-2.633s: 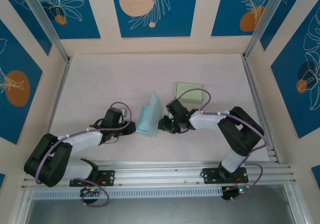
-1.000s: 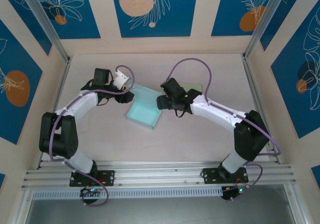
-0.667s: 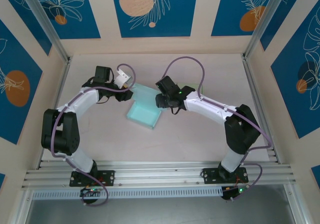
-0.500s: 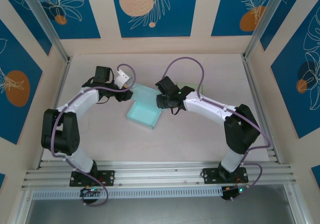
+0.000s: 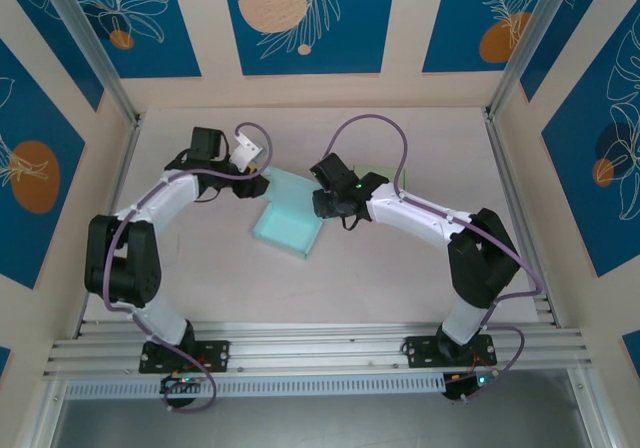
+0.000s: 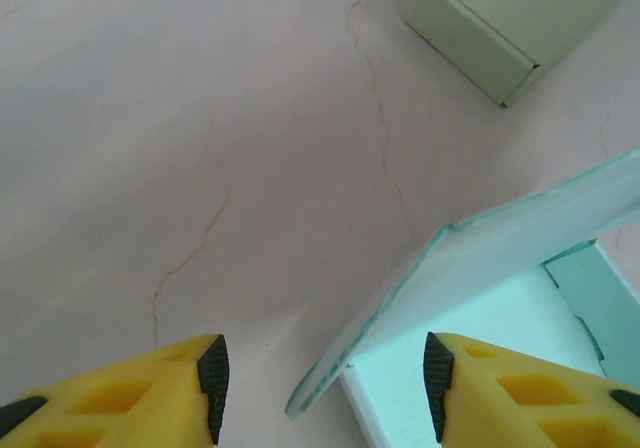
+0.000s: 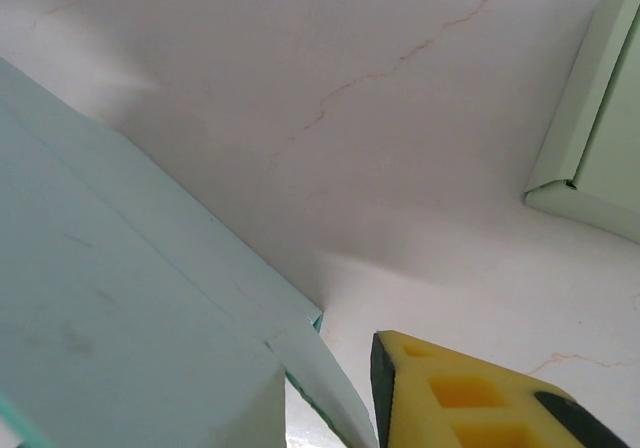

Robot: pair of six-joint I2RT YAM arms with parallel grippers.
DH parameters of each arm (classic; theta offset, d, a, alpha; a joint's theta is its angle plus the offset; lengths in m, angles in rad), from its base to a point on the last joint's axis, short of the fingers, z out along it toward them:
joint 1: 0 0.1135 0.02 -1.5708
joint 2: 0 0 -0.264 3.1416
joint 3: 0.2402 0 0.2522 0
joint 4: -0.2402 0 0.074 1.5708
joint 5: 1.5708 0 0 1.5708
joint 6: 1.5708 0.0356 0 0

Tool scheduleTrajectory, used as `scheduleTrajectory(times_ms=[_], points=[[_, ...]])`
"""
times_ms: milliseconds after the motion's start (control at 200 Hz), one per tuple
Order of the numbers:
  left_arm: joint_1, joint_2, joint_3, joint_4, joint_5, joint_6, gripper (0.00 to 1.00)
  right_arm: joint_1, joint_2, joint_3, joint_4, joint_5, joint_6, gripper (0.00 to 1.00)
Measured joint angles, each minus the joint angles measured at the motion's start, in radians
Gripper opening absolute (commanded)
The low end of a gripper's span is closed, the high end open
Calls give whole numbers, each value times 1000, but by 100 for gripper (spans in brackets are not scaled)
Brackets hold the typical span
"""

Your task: Fold the paper box

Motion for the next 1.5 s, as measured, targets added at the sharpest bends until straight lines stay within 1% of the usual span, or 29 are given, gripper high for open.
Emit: scheduleTrajectory(times_ms=[70, 165, 225, 245, 320, 390, 520, 580, 625, 695, 805, 995, 1110, 1190, 1260, 1320, 1500], points=[[0, 16, 7, 0, 10, 2, 53, 0, 3, 2, 0, 0, 0, 31], [-6, 34, 11, -7, 16, 2, 47, 0, 13, 14, -4, 0, 0, 29], [-10, 39, 11, -14, 18, 11, 34, 0, 19, 20, -4, 1, 0, 27], [-11, 39, 13, -17, 18, 11, 31, 0, 20, 21, -5, 2, 0, 26], [-17, 40, 16, -18, 14, 19, 29, 2, 23, 25, -10, 5, 0, 25], [-26, 40, 23, -17, 4, 19, 23, 5, 25, 29, -13, 14, 0, 23], [-43, 40, 23, -13, -11, 3, 13, 10, 26, 33, -24, 36, -5, 22], [-51, 38, 21, -3, -23, -11, 7, 10, 26, 35, -27, 50, -9, 22], [-58, 33, 14, 11, -34, -20, 0, 10, 28, 40, -31, 58, -13, 22], [-73, 13, -13, 45, -64, -54, 0, 10, 37, 53, -34, 78, -19, 22], [-104, -42, -82, 125, -146, -127, 0, 10, 53, 79, -40, 112, -33, 22], [-148, -140, -218, 289, -285, -291, 0, -15, 106, 144, -45, 162, -57, 25], [-175, -163, -244, 336, -350, -358, 0, -44, 146, 185, -41, 165, -68, 26], [-184, -164, -253, 363, -384, -400, 0, -58, 167, 203, -33, 165, -69, 30], [-191, -164, -270, 392, -410, -439, 0, -69, 184, 220, -28, 165, -73, 30], [-199, -164, -296, 419, -433, -477, 0, -74, 199, 237, -21, 165, -75, 28], [-237, -164, -368, 502, -497, -563, 0, -91, 215, 246, 27, 137, -75, 13]])
